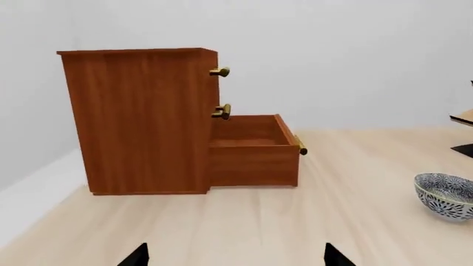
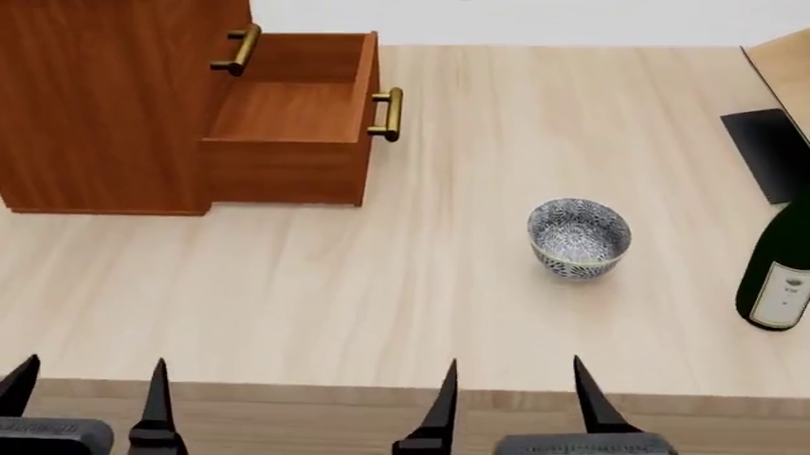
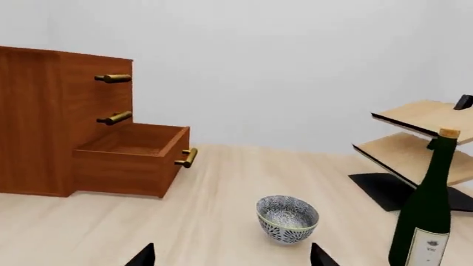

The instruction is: Put the bowl in the bottom drawer of the cabinet.

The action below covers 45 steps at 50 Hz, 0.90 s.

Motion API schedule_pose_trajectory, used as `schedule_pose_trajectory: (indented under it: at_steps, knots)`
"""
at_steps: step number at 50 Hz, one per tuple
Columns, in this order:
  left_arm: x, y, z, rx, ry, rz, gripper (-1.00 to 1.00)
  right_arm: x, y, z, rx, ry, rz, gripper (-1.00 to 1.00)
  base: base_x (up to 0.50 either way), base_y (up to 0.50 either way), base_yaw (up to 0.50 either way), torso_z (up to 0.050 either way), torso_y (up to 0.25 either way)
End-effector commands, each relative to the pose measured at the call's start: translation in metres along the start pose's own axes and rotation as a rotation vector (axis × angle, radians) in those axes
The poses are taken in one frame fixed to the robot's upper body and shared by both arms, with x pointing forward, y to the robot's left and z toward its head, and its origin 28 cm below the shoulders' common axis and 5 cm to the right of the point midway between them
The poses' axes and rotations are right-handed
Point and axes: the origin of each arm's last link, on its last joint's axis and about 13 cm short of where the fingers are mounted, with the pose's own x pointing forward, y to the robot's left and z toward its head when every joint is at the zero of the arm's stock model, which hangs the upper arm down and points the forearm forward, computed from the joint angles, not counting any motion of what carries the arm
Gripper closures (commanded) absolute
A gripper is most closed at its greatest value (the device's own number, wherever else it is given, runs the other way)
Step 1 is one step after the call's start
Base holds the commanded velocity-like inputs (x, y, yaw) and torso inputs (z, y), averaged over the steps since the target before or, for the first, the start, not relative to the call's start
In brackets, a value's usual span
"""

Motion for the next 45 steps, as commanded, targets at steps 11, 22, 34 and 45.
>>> schedule_pose_trajectory:
  at_steps: [11, 22, 34, 45]
  knots:
    - [-0.037, 0.003, 0.041, 0.010, -0.071, -0.065, -1.00, 0.006, 0.000, 0.030, -0.004, -0.064, -0.001, -1.00, 0.50, 0.00, 0.00, 0.050, 0.037]
    - [-0.077, 0.016, 0.042, 0.023, -0.045, -0.053, -1.00, 0.013, 0.002, 0.031, -0.012, -0.064, 0.002, -1.00, 0.50, 0.00, 0.00, 0.009, 0.005]
    - [-0.080, 0.024, 0.037, 0.032, -0.028, -0.008, -1.00, 0.015, 0.003, 0.028, -0.027, -0.056, -0.003, -1.00, 0.50, 0.02, 0.00, 0.000, 0.000]
    - [-0.079, 0.025, 0.035, 0.014, -0.021, -0.006, -1.00, 0.017, 0.004, 0.025, -0.042, -0.046, -0.007, -1.00, 0.50, 0.13, 0.00, 0.000, 0.000]
